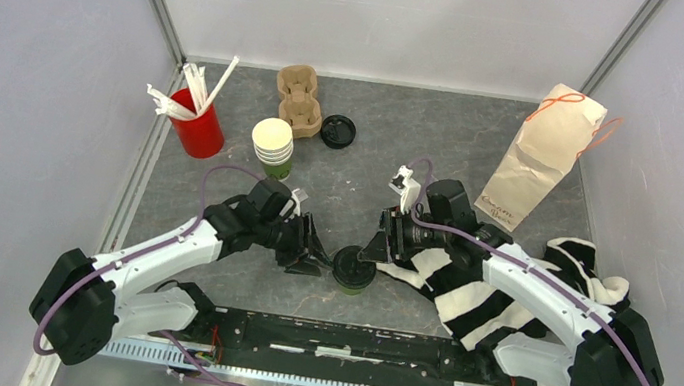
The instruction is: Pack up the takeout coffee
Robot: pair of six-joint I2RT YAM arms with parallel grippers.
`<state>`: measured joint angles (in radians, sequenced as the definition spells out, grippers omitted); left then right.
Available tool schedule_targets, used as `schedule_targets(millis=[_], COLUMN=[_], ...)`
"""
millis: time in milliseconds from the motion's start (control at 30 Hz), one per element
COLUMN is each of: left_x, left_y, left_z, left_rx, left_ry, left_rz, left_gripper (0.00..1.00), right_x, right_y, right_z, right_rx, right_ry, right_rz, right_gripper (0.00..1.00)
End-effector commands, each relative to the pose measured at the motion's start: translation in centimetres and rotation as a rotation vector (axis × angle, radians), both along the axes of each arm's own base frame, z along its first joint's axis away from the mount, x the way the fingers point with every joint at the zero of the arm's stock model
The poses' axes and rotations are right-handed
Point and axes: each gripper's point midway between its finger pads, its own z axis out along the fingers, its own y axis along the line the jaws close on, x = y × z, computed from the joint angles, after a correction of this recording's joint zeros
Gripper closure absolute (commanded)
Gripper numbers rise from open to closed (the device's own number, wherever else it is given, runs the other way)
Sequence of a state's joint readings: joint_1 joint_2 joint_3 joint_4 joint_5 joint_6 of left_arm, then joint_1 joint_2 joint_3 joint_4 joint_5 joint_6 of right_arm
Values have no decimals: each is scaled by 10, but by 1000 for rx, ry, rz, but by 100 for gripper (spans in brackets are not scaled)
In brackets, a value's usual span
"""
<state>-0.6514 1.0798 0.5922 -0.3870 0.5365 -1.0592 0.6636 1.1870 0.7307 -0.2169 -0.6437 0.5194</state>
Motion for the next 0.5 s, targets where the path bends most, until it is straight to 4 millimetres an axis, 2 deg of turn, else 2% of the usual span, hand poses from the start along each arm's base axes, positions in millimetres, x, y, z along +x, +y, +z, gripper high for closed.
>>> schedule_targets(millis=[0,267,467], left_x=[6,5,-1], left_y=[-10,-10,6], left_z=[21,15,-11], left_rx=[-56,-40,86], left_ry=[-44,-39,-4], left_rz=[-12,-17,-13], left_gripper=[50,51,60], right_x=[0,0,0], right_y=[4,2,-3], right_z=[1,-4,-15], right_rx=[30,22,-8], right_ry=[-15,-10,-1], right_rz=[15,6,-21], right_gripper=[43,46,47])
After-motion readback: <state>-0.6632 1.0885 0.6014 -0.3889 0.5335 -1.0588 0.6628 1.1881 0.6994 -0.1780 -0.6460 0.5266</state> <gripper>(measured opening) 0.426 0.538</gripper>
